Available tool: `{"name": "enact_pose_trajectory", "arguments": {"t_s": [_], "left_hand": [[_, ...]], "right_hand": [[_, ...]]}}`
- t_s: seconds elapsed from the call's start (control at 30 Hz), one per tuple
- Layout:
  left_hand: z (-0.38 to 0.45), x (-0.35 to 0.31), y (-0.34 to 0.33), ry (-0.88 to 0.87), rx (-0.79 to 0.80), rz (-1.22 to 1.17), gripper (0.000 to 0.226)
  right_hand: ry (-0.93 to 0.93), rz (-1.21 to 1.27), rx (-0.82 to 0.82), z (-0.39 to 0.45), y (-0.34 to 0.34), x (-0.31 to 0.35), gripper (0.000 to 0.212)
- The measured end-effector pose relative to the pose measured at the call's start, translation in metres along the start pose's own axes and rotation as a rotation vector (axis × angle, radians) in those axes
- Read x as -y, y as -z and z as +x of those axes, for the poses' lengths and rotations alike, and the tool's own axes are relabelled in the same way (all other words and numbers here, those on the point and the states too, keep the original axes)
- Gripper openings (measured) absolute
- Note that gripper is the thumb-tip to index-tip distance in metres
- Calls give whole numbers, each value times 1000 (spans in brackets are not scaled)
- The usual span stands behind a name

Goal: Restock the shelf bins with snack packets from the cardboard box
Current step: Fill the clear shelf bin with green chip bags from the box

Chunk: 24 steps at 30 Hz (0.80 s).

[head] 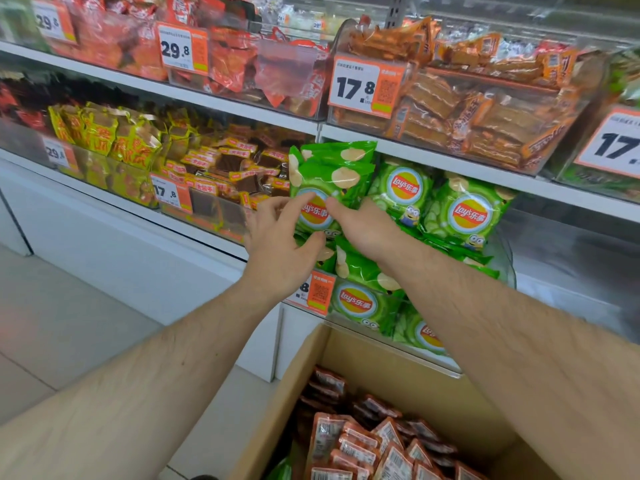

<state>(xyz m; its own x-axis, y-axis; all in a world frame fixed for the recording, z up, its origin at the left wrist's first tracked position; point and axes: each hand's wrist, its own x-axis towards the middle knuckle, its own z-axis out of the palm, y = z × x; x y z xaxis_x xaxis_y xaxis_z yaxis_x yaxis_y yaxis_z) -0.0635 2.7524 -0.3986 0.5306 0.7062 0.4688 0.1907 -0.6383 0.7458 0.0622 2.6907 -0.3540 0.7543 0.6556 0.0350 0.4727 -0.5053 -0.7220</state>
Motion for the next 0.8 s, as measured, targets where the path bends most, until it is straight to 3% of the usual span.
{"name": "enact_pose_trajectory", "arguments": {"t_s": [0.1, 0.2, 0.27, 0.37, 0.43, 0.5, 0.57, 0.63, 0.7, 0.8], "left_hand": [[-5, 0, 0, -43, 31, -24, 59], [-18, 0, -3, -101, 176, -128, 48], [-33, 0, -8, -100, 347, -185, 43], [-51, 5, -18, -160, 526, -98, 36], [-66, 12, -26, -147, 681, 12, 38], [-81, 21, -31, -111, 867, 161, 45], [-94, 28, -35, -80, 1013, 284, 48], [-104, 32, -39, -85, 1108, 346, 45], [-111, 33, -43, -104, 1181, 378, 44], [-116, 32, -45, -119, 1228, 392, 45]], "right_hand": [[-14, 0, -16, -7, 6, -4, 105], [76, -201, -224, -28, 11, -12, 88], [307, -338, -449, -53, 9, -25, 69], [688, -169, -626, -102, 3, -54, 29], [669, -58, -508, -133, -13, -90, 10], [481, -81, -314, -155, -40, -137, 8], [242, -231, -12, -168, -75, -184, 5], [61, -352, 389, -177, -110, -220, 5], [-103, -309, 680, -187, -143, -238, 13], [-235, -175, 748, -199, -183, -238, 57]]}}
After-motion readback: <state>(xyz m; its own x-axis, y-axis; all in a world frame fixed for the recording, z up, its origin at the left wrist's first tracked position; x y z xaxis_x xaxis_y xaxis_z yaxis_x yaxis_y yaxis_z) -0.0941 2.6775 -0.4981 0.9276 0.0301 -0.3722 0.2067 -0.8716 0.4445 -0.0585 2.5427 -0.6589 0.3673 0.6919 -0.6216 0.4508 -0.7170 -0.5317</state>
